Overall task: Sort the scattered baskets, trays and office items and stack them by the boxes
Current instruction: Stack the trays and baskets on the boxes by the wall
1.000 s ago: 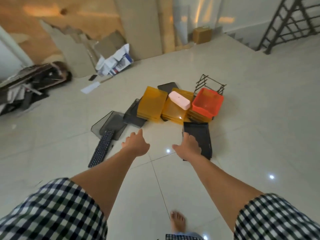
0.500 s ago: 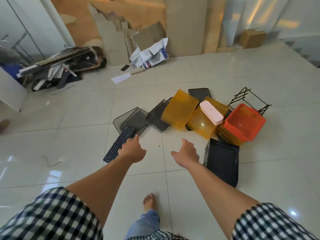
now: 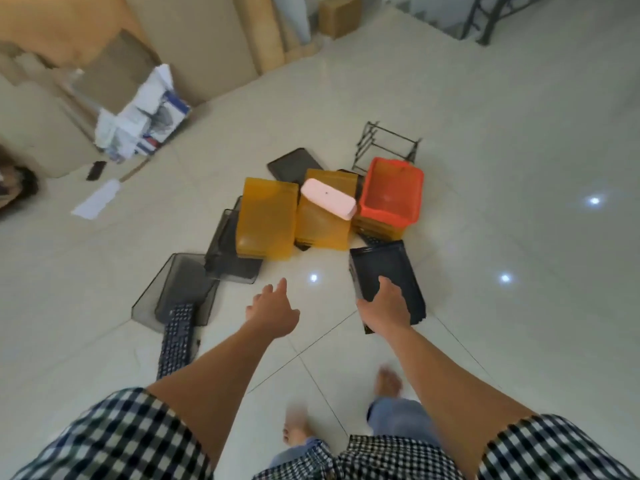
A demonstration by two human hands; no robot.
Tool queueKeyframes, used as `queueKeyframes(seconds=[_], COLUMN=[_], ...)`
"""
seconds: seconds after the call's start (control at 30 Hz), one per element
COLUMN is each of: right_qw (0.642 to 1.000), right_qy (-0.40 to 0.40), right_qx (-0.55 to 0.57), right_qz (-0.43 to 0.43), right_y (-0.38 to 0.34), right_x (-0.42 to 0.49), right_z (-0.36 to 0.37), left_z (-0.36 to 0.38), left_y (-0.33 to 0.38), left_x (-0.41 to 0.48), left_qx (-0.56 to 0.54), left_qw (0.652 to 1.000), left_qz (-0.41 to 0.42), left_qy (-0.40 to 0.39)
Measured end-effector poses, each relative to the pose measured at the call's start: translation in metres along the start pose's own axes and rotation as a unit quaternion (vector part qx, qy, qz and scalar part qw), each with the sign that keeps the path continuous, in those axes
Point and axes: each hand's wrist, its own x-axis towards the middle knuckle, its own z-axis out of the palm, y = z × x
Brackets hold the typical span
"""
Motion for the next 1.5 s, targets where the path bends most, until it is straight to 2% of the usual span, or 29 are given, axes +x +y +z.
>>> queueKeyframes(seconds=[0.2, 0.5, 0.67, 0.8, 1.0, 1.2, 1.3, 1.5], right_qw=[0.995, 0.992, 0.99, 0.984, 0.97, 0.965, 0.965, 0.969], right_qy=[0.014, -0.011, -0.047, -0.068, -0.109, -0.119, -0.098, -0.089], right_qx=[0.058, 0.028, -0.006, -0.008, -0.013, -0.039, -0.031, -0.006], right_qz=[0.074, 0.119, 0.129, 0.165, 0.216, 0.231, 0.24, 0.231], right_y=[0.056, 0.117, 0.144, 0.168, 0.222, 0.274, 0.293, 0.33], right_x=[0.068, 0.156, 0.201, 0.251, 0.345, 0.457, 0.508, 0.564], right_z=[-0.051, -0.123, -0.13, -0.101, -0.016, 0.068, 0.1, 0.139], left_z=[0.007, 0.039, 0.052, 0.084, 0.177, 0.264, 0.297, 0.35], left_y=[0.108, 0.224, 0.251, 0.247, 0.212, 0.178, 0.169, 0.166], left_x=[0.058, 0.115, 0.153, 0.201, 0.313, 0.423, 0.47, 0.522], left_qx=[0.027, 0.0, -0.04, -0.07, -0.099, -0.158, -0.18, -0.237], left_qw=[0.997, 0.994, 0.993, 0.987, 0.97, 0.961, 0.96, 0.94], left_qz=[0.06, 0.035, 0.02, -0.006, -0.057, -0.118, -0.131, -0.168], left_qy=[-0.037, -0.102, -0.112, -0.146, -0.216, -0.193, -0.169, -0.177])
